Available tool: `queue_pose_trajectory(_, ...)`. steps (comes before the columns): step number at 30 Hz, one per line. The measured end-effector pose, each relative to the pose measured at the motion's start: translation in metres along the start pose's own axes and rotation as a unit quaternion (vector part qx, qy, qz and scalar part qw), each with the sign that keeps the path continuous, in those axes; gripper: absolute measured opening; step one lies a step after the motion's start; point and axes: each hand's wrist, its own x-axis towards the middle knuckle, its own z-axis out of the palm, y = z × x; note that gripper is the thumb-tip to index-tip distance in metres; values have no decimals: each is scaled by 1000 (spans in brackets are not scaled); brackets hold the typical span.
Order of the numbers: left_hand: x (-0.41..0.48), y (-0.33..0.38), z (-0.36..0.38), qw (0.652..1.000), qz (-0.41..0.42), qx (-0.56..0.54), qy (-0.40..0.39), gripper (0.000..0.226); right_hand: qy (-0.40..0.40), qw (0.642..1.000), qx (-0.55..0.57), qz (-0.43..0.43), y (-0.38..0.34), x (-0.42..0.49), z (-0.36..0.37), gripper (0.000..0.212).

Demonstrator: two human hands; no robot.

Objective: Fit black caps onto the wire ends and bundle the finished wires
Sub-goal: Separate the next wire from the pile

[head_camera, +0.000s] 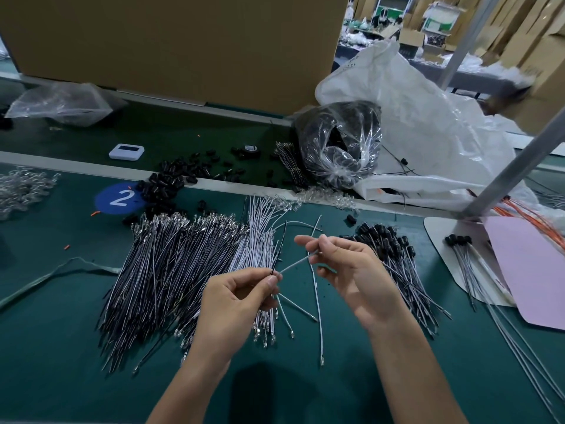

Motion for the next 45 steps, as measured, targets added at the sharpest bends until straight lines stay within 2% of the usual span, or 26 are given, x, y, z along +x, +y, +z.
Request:
queue_pose_trajectory(5, -1, 0, -3, 1000, -2, 12, -26, 17, 58, 991, -87, -89, 2, 0, 1, 18)
queue_pose_trajectory(8, -3, 1, -1, 998, -8, 20, -62, 18, 98, 980, -103, -142, 6, 1, 5, 22)
queue_pose_trajectory(13, -6, 0, 6, 992, -37, 48, -111, 25, 153, 968, -109, -166, 13, 2, 14, 23)
queue_pose_trajectory(17, -6, -2, 10, 991, -56, 55, -111, 22, 162, 971, -95, -148, 17, 2, 16, 27)
queue_pose_trajectory(23, -6, -5, 9, 990, -59, 72, -109, 29, 136, 980, -83, -116, 13, 2, 15, 20)
queue_pose_trajectory(30, -3, -6, 5, 995, -16, 86, -51, 23, 86, 990, -100, -42, 1, 7, 3, 29)
queue_pose_trajectory(35, 0, -5, 4, 995, 1, 83, -46, 23, 20, 995, 46, 89, 2, 8, 2, 30)
queue_pose_trajectory(37, -1, -7, 4, 996, 1, 81, -47, 24, 14, 992, 78, 98, 5, 7, 2, 28)
queue_pose_trajectory(41, -3, -8, 3, 996, -9, 69, -53, 24, 98, 995, -25, -24, 10, 5, 5, 24)
queue_pose_trajectory(45, -5, -7, 5, 995, -10, 65, -71, 24, 169, 966, -134, -145, 15, 4, 7, 23)
